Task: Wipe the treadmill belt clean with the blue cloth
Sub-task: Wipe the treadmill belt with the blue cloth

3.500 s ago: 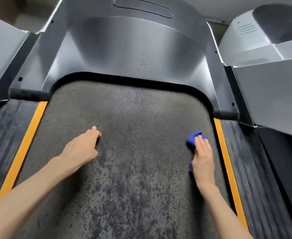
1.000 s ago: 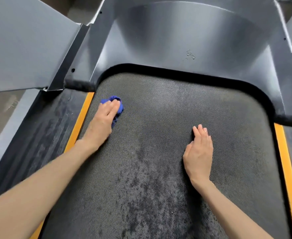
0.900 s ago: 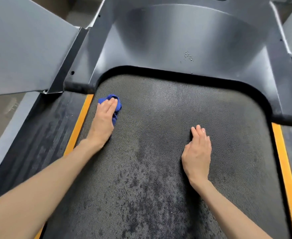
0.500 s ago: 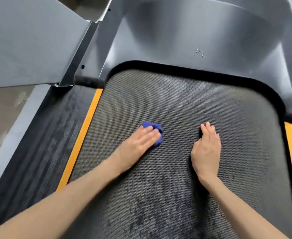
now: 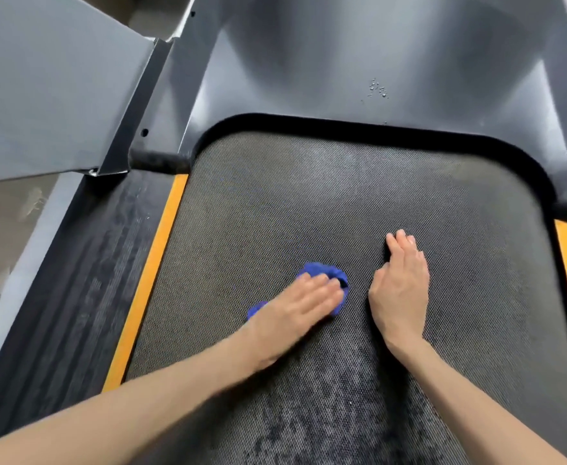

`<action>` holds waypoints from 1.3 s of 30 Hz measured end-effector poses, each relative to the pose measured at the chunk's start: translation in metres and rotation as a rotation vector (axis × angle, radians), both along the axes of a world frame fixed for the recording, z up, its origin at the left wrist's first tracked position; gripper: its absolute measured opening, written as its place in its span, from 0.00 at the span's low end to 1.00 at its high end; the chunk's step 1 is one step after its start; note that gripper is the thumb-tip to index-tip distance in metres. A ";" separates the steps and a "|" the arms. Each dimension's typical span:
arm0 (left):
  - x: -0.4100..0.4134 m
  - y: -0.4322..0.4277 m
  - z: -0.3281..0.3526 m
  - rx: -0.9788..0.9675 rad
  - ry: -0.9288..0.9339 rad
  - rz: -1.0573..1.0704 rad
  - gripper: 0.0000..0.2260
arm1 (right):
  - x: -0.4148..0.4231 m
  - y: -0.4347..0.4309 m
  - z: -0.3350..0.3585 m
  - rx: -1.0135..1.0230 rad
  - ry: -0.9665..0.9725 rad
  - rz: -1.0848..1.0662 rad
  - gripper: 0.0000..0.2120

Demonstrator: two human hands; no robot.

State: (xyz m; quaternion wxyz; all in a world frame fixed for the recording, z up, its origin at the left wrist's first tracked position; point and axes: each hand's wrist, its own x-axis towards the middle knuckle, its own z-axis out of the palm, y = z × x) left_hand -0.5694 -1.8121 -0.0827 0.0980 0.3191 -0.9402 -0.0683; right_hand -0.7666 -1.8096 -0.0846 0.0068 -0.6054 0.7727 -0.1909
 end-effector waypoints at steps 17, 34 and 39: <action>-0.079 -0.086 0.003 0.133 0.251 0.172 0.22 | -0.001 -0.001 -0.001 0.028 0.022 0.003 0.25; -0.089 -0.142 0.022 0.145 0.296 0.507 0.21 | -0.001 -0.003 0.000 0.072 0.029 0.004 0.28; -0.124 -0.149 0.020 0.105 0.173 0.172 0.19 | -0.002 -0.002 -0.001 0.087 0.050 0.018 0.28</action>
